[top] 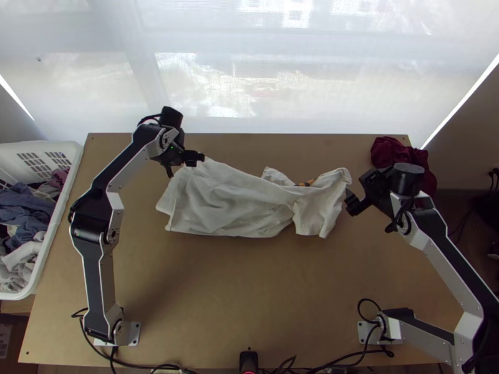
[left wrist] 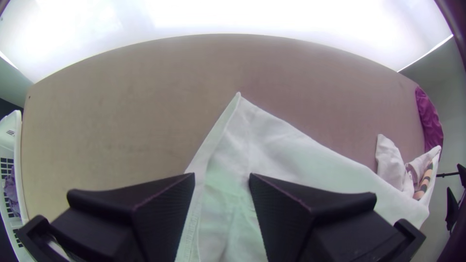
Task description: Fold the t-shirt
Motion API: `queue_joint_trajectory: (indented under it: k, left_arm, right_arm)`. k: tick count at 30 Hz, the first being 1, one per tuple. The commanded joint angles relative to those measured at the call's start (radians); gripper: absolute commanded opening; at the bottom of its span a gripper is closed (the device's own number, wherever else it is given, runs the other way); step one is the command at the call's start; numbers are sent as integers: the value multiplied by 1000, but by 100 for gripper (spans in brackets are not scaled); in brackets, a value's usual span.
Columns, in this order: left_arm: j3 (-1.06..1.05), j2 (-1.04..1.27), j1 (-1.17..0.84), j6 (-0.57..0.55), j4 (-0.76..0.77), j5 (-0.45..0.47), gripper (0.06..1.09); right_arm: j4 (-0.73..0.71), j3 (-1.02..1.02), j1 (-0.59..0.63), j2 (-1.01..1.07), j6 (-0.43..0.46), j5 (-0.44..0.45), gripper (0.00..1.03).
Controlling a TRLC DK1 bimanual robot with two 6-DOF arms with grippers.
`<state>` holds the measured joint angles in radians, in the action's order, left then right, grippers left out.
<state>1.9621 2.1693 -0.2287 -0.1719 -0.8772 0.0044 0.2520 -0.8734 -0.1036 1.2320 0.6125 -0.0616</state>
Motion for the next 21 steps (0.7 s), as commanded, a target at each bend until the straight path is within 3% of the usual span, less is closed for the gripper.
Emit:
queue_joint_trajectory:
  k: [1,7,15,21]
  left_arm:
    - [17,9,6,-3,-2,0,54]
    - [17,20,9,-8,-5,-1,55]
    - [14,20,9,-23,-26,0,68]
    - [15,-6,25,-14,-26,-1,68]
  right_arm:
    - [1,16,-1,-19,0,0,98]
    - [10,24,5,-40,1,0,97]
    - [27,24,7,-57,1,0,97]
    - [29,37,7,-62,1,0,97]
